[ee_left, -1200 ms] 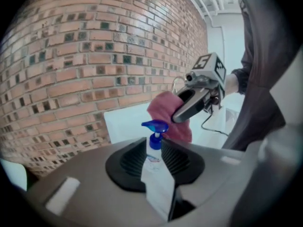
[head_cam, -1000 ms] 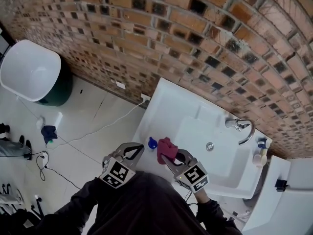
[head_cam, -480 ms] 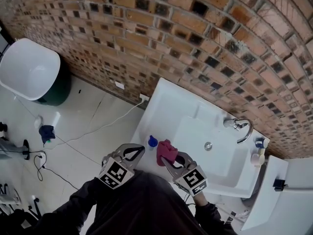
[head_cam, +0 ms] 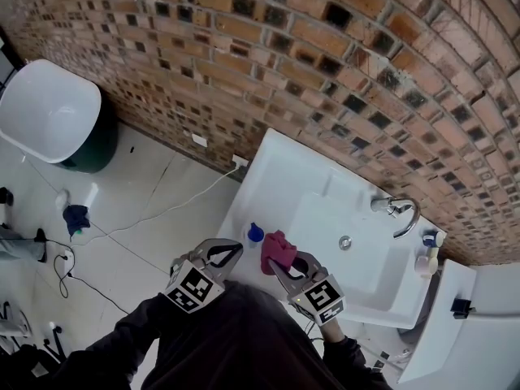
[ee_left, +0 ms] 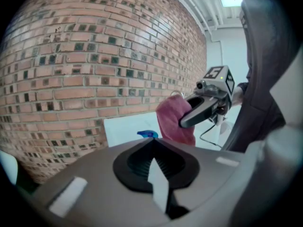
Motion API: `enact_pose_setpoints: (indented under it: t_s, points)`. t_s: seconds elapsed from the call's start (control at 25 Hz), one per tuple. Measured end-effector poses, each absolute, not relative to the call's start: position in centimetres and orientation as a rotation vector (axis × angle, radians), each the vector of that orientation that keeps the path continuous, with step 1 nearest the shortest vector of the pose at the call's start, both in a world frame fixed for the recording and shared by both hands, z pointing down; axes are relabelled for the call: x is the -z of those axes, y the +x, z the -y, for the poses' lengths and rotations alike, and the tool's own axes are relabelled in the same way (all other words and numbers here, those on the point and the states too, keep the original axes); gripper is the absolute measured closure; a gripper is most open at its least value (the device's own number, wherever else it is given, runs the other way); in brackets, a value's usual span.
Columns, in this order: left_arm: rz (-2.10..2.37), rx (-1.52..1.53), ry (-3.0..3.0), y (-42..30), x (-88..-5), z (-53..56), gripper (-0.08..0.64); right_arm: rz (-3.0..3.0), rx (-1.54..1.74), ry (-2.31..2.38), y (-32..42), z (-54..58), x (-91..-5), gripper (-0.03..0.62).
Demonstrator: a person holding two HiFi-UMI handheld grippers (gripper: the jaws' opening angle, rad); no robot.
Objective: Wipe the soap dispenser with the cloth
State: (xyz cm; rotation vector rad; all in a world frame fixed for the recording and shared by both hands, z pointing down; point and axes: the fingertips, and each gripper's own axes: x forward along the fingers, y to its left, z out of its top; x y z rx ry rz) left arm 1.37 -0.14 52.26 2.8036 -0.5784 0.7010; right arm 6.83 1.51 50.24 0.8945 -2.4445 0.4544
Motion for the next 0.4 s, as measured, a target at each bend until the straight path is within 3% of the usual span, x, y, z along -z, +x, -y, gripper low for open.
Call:
enact_pose_setpoints:
  t_s: [0.4]
  points:
    - [0.535, -0.662, 2.801, 1.17, -52.06, -0.19, 0.560, 2.430, -0.444, 0.901, 6.37, -1.71, -50.13, 0.537]
